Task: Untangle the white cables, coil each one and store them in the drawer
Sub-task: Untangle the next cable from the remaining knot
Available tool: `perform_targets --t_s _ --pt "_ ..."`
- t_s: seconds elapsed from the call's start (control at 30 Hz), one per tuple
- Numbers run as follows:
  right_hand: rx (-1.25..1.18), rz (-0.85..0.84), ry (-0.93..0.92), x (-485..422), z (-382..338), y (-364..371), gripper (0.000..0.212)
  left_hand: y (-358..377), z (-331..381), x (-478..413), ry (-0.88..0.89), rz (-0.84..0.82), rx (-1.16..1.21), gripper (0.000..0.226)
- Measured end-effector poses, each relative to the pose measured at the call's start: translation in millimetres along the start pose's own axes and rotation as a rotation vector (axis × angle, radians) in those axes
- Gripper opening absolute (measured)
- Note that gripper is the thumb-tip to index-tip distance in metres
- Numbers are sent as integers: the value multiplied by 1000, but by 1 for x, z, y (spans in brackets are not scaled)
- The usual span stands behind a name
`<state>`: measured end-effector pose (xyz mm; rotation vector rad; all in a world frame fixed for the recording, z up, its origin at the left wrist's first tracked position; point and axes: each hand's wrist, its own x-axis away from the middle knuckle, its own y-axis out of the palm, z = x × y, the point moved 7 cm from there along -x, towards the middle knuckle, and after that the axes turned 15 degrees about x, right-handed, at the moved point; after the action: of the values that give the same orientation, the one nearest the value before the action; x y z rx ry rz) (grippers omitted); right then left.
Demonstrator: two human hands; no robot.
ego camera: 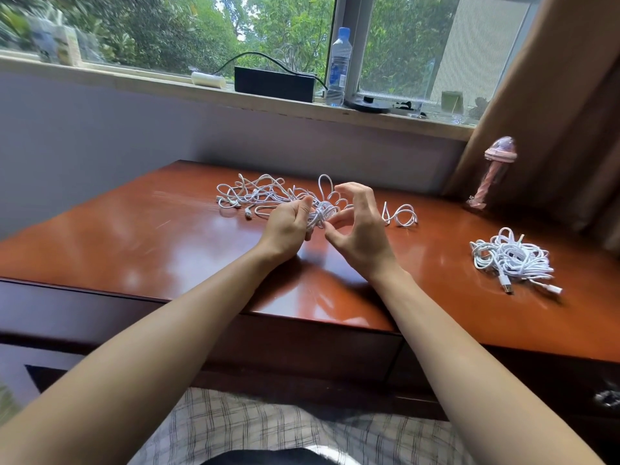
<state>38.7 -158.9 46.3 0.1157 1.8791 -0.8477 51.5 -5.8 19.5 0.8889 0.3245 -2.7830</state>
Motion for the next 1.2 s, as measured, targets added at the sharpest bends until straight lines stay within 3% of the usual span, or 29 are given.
perform_targets --t_s 0.33,0.57,0.67,0.73,0.8,0.93,1.2 --pt "107 -77 -31 -1 1 7 59 7 0 2 -4 -71 25 49" --pt "190 -84 -54 -2 1 6 46 11 -6 5 -161 -116 188 45" --pt "199 -83 -41 -3 4 5 44 14 -2 7 -230 -147 245 29" --pt "184 -79 -29 -2 5 5 42 14 0 8 -255 -139 259 38" --pt "171 -76 -17 -2 8 6 41 12 2 7 -220 -116 253 45" --pt "158 -55 17 -2 14 6 39 10 9 9 -126 -86 231 24" --pt "192 -61 25 0 17 5 38 5 5 6 -3 -60 74 7"
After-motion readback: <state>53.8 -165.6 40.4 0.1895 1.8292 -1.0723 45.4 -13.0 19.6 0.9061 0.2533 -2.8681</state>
